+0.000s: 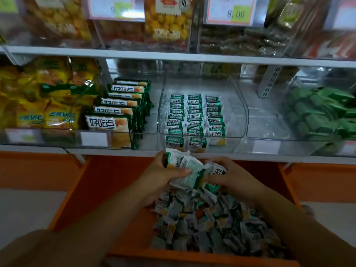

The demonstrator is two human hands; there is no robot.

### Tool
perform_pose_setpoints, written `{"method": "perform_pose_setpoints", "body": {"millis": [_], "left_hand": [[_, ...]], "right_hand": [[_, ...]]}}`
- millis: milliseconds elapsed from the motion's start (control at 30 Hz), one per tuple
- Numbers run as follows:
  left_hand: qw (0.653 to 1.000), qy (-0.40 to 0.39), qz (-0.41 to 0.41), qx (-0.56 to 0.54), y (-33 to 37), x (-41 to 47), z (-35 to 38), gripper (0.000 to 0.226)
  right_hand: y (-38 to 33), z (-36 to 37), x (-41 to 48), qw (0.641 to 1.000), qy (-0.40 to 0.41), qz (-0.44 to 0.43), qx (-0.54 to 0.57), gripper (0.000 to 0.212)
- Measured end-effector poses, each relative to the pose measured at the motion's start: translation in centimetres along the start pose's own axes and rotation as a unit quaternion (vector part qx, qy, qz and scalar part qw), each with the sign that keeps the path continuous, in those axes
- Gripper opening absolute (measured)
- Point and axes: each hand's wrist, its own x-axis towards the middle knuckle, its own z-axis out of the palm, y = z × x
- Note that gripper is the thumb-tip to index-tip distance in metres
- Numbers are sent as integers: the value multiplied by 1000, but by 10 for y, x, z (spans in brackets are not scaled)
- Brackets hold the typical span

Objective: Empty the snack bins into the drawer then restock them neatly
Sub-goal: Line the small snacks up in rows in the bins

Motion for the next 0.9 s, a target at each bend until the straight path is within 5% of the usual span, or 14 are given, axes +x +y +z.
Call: {"method": "perform_pose_setpoints", "body": {"millis": [67, 233, 333, 433, 533, 733, 833, 900], "left_hand": [[999, 16, 33, -5, 3, -1, -4, 118], [994, 18, 109, -8, 26, 5, -11, 77], [993, 13, 116, -34, 40, 11, -20, 99], [991, 8, 121, -58, 51, 11, -28, 96], [991, -10, 121, -51, 53, 15, -32, 71], [994, -20, 104, -39, 52, 16, -35, 63], [996, 0, 93, 6, 49, 19, -36, 88], [996, 9, 88, 11, 48, 20, -36, 82]], "right_hand": [[-11, -6, -4, 999, 25, -11, -33, 39], [-69, -45, 2, 976, 105, -133, -138, 39], [-108, -68, 26, 948, 120, -158, -248, 49], [-130, -79, 66, 879, 113, -132, -444, 49], [-126, -79, 104, 781, 11, -60, -622, 45], [-104, -69, 136, 738, -96, 1, -668, 54], [-96, -73, 145, 742, -79, -19, -665, 53], [-92, -77, 147, 731, -42, -42, -680, 62]]}}
